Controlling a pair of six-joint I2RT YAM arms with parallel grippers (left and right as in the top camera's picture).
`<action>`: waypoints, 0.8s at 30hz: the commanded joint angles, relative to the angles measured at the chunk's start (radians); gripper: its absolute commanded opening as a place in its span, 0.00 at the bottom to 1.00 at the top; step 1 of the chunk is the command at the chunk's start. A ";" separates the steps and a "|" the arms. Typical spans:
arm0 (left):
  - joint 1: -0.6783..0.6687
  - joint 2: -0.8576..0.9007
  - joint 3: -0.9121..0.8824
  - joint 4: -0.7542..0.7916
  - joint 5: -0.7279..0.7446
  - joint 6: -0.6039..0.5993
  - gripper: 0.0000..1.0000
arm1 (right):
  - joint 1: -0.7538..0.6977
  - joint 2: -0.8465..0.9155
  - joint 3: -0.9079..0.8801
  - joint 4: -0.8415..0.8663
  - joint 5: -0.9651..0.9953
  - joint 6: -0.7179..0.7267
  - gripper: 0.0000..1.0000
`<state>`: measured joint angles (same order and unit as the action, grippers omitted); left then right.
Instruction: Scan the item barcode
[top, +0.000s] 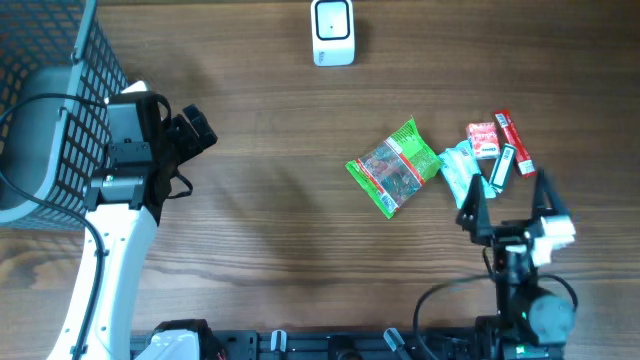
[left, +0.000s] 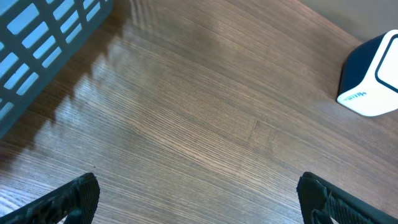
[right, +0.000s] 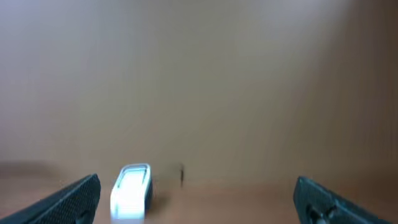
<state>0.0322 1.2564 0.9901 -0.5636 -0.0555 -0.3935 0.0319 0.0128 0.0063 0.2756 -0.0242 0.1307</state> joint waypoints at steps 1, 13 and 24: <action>0.005 -0.012 0.003 0.003 -0.006 0.020 1.00 | -0.005 -0.010 -0.002 -0.192 0.010 0.053 1.00; 0.005 -0.012 0.003 0.003 -0.006 0.020 1.00 | -0.006 -0.010 -0.002 -0.274 -0.029 -0.158 1.00; 0.005 -0.012 0.003 0.003 -0.006 0.020 1.00 | -0.005 -0.009 -0.002 -0.274 -0.029 -0.156 1.00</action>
<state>0.0322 1.2560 0.9901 -0.5644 -0.0551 -0.3931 0.0307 0.0116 0.0059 -0.0010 -0.0372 -0.0135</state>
